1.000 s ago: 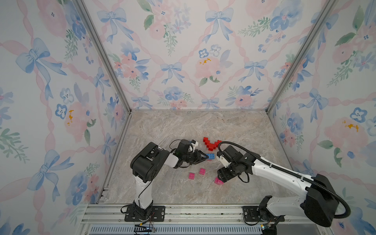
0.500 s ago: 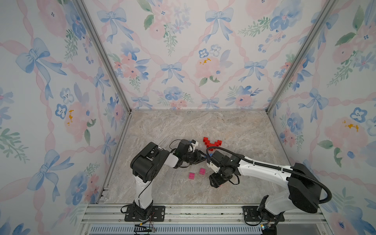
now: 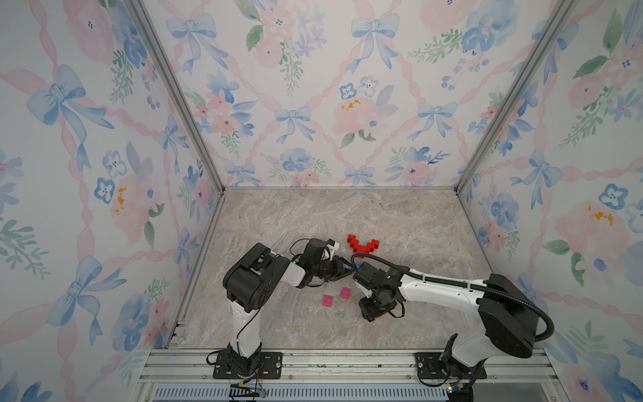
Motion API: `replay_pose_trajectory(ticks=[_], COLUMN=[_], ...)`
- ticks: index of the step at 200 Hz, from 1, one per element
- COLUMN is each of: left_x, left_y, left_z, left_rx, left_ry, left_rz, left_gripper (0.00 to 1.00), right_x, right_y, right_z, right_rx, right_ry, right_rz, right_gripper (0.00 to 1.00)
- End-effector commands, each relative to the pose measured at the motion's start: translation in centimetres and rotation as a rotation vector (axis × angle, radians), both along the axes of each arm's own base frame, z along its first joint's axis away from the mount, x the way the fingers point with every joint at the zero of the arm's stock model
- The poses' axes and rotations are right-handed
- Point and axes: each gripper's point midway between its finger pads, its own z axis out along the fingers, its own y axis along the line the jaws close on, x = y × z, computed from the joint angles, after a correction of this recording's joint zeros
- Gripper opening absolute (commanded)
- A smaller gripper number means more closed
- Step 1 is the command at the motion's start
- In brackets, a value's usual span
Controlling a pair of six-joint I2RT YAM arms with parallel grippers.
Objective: Assemble the letter v with lego
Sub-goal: Pick up the lego brick from the center of the board.
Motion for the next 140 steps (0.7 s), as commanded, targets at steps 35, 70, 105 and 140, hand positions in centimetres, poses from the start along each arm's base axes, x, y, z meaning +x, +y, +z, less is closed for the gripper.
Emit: replay_pose_trajectory(ticks=[35,70,105,140], left_x=[-0.6,-0.7,-0.6,-0.6], left_y=[0.8,0.9,1.0,1.1], left_z=[-1.9,-2.0,-2.2,-2.2], left_rx=[0.039,0.042,0.045,0.046], left_ry=[0.040,0.044,0.045,0.046], left_rz=[-0.002,0.000,0.003,0.005], left_gripper=[0.38,0.38,0.38,0.38], right_x=[-0.4,1.1,4.8,9.1], right_y=[-0.9,-1.4,-3.8,-4.4], right_z=[-0.7,1.8,5.5,8.3], right_rx=[-0.043,-0.043,-0.045,0.036], right_ry=[-0.014,-0.068,-0.146,-0.233], right_rz=[0.005,0.057,0.118,0.271], right_gripper=[0.39,0.32,0.20,0.18])
